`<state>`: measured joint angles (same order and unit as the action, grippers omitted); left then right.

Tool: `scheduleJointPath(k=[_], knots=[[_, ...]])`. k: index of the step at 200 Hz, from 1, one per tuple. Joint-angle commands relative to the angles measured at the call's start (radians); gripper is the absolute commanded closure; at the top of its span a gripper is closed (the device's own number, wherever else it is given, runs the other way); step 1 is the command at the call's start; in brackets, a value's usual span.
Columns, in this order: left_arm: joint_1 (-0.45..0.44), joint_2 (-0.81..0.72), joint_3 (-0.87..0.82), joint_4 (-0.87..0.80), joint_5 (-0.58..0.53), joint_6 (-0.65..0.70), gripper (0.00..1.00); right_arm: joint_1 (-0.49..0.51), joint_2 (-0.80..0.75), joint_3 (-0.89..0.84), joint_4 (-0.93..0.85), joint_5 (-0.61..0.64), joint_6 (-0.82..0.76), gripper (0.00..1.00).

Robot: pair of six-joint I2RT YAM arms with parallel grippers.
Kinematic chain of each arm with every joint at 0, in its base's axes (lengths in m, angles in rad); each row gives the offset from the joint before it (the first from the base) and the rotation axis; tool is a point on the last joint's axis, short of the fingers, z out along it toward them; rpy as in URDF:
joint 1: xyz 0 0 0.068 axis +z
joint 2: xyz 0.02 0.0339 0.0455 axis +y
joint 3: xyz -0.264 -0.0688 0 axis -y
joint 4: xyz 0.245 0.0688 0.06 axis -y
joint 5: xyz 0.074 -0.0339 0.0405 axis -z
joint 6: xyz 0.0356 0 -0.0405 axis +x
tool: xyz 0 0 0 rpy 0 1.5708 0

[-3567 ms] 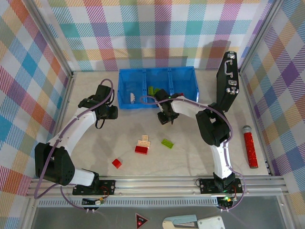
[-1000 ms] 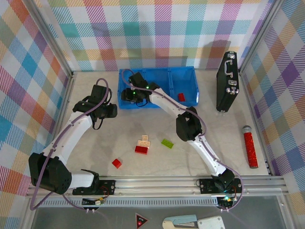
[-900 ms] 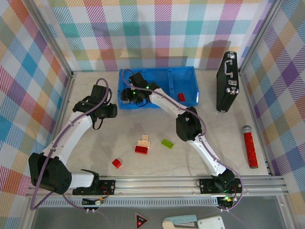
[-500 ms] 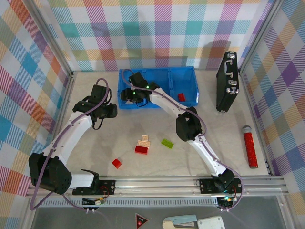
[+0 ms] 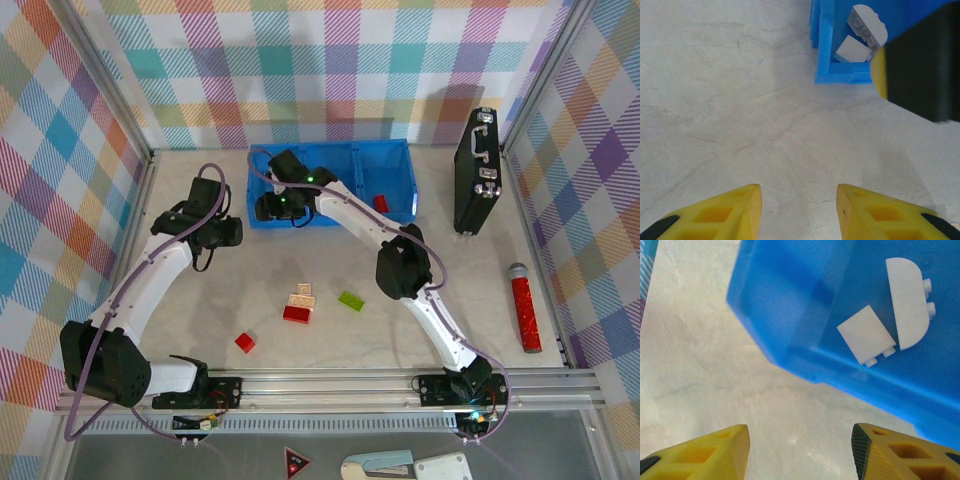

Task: Sort the legos into containers by color
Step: Pick up the lego from the bottom-left of the table.

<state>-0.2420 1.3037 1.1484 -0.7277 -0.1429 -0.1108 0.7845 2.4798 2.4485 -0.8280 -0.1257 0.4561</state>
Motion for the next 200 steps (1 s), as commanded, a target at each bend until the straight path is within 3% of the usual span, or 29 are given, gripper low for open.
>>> scheduleJointPath(k=[1,93,144,200], knots=[[0.024,-0.012,0.002,-0.009,-0.006,0.002,0.56,0.02,-0.074,-0.034,-0.095,0.045,-0.072,0.43],[0.063,-0.018,0.002,-0.007,-0.006,0.0,0.56,0.153,-0.291,-0.329,-0.185,0.259,-0.123,0.43],[0.091,-0.007,0.005,-0.011,-0.008,-0.009,0.56,0.278,-0.392,-0.527,-0.156,0.272,-0.061,0.43],[0.179,0.004,0.007,-0.006,0.018,-0.023,0.56,0.464,-0.393,-0.599,-0.145,0.285,0.032,0.42]])
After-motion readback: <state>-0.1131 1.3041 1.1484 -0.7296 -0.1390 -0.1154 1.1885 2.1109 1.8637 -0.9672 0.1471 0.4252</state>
